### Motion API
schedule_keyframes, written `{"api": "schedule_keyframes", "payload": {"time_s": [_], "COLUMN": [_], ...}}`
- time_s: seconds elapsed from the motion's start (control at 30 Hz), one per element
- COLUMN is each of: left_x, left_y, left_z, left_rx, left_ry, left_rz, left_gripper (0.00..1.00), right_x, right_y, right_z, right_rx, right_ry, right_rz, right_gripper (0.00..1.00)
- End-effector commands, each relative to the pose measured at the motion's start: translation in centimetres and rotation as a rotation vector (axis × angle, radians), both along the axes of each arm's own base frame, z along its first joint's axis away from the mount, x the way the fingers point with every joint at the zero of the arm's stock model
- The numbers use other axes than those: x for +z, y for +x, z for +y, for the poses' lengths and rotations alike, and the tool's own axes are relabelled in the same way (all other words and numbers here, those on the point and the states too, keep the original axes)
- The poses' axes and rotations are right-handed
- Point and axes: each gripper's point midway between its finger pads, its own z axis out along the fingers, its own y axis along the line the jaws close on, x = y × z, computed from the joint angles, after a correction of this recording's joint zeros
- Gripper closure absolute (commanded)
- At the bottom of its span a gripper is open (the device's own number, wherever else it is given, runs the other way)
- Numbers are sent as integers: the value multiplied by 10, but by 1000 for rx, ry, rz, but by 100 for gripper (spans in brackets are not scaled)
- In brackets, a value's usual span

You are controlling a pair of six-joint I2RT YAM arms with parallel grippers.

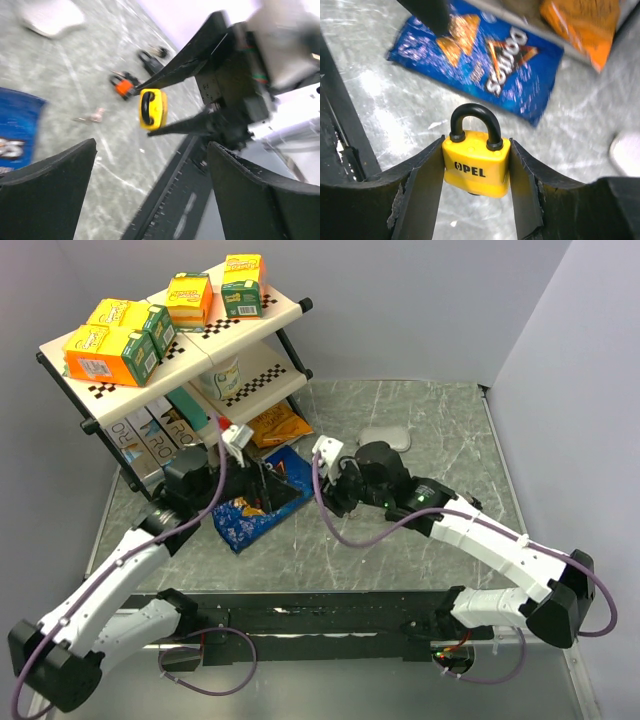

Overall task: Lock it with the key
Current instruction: Place the lock at the center of the board.

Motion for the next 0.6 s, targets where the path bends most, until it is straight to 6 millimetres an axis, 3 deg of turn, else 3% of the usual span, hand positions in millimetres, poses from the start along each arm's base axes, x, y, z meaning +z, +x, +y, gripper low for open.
{"api": "schedule_keyframes", "payload": {"time_s": [0.0, 0.17, 0.3, 0.47, 0.57], "left_x": [38, 37, 36, 35, 33], "left_y": [10, 24, 44, 49, 51], "left_z": [32, 67, 92, 97, 98], "left_rx": [181, 405, 555, 580, 587], "left_ry": [23, 54, 92, 92, 90], "left_rz": [-134, -146, -150, -147, -144], "left_gripper": [4, 4, 4, 4, 4], "right_x": [-12, -63, -77, -120, -131], "right_y": [11, 16, 18, 28, 35], "right_z": [-12, -16, -5, -4, 1], "right_rx": [-156, -384, -495, -652, -695], "right_ry": [47, -33, -5, -120, -108], "right_rz": [202, 495, 612, 720, 730], "right_gripper": [100, 100, 100, 100, 100]}}
